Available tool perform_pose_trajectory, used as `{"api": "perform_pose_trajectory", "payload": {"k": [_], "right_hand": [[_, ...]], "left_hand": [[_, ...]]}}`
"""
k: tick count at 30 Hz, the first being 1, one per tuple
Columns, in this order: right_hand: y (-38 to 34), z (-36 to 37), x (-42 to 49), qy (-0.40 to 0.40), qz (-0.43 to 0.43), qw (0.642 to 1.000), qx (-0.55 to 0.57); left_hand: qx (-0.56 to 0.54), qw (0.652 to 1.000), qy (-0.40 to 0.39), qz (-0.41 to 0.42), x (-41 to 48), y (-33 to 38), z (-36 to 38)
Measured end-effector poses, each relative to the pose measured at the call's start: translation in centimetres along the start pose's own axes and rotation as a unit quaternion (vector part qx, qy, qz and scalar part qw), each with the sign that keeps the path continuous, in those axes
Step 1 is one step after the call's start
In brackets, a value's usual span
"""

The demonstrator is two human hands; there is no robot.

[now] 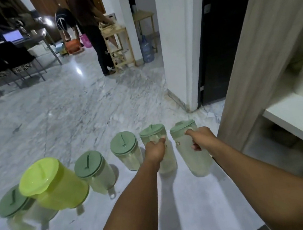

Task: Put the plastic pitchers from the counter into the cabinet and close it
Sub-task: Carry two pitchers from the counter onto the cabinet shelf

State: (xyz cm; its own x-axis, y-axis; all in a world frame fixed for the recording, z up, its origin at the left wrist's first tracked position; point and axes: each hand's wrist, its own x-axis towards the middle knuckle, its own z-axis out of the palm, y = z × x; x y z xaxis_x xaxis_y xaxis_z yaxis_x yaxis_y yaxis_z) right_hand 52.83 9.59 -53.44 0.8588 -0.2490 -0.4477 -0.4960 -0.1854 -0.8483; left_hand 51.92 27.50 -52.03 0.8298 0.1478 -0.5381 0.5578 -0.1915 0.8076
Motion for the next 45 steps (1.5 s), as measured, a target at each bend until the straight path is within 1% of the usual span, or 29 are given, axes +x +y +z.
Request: {"api": "perform_pose_trajectory", "payload": {"k": [4,8,14,17,19,22,24,28,32,36,38,41,43,45], "right_hand": [[-1.1,-1.7,-5.5,0.029,-0.001,0.999,0.026],[-1.0,-3.7,-12.9,0.066,-0.006,0.994,0.081],[1.6,-6.0,-27.7,0.139,-0.012,0.983,0.120],[3.3,-8.2,-35.8,0.157,0.005,0.980,0.123],[4.3,-10.4,-41.2,0.146,0.027,0.982,0.119],[5.9,-14.9,-48.5,0.135,0.074,0.981,0.118],[7.2,-18.2,-53.6,0.150,0.108,0.975,0.125],[9.7,-23.4,-64.6,0.216,0.137,0.955,0.151],[12.9,-28.2,-75.7,0.282,0.129,0.938,0.152],[16.7,-32.7,-84.9,0.374,0.105,0.904,0.175],[18.1,-34.4,-88.6,0.423,0.084,0.883,0.186],[19.9,-36.5,-92.2,0.504,0.039,0.841,0.195],[21.1,-38.0,-93.5,0.554,0.007,0.809,0.196],[22.3,-39.7,-94.0,0.581,-0.016,0.784,0.218]], "left_hand": [[-0.027,0.997,-0.072,-0.001,-4.3,1.7,-2.2],[-0.005,0.990,-0.134,0.038,-9.4,1.8,-4.2],[0.031,0.967,-0.229,0.105,-18.9,-0.4,-6.0],[0.060,0.948,-0.295,0.103,-24.0,-1.8,-5.9],[0.093,0.927,-0.354,0.084,-27.6,-2.1,-5.3],[0.141,0.876,-0.453,0.081,-33.2,-1.9,-3.3],[0.162,0.845,-0.503,0.086,-37.4,-1.9,-1.2],[0.196,0.785,-0.579,0.105,-46.4,-2.4,4.2],[0.215,0.746,-0.616,0.134,-56.5,-4.1,9.8],[0.222,0.691,-0.668,0.163,-66.9,-6.6,14.3],[0.204,0.686,-0.672,0.192,-71.3,-7.8,16.5],[0.165,0.707,-0.649,0.229,-76.6,-10.0,20.3],[0.138,0.719,-0.642,0.227,-79.1,-11.3,22.9],[0.116,0.729,-0.639,0.217,-81.0,-12.2,25.4]]}}
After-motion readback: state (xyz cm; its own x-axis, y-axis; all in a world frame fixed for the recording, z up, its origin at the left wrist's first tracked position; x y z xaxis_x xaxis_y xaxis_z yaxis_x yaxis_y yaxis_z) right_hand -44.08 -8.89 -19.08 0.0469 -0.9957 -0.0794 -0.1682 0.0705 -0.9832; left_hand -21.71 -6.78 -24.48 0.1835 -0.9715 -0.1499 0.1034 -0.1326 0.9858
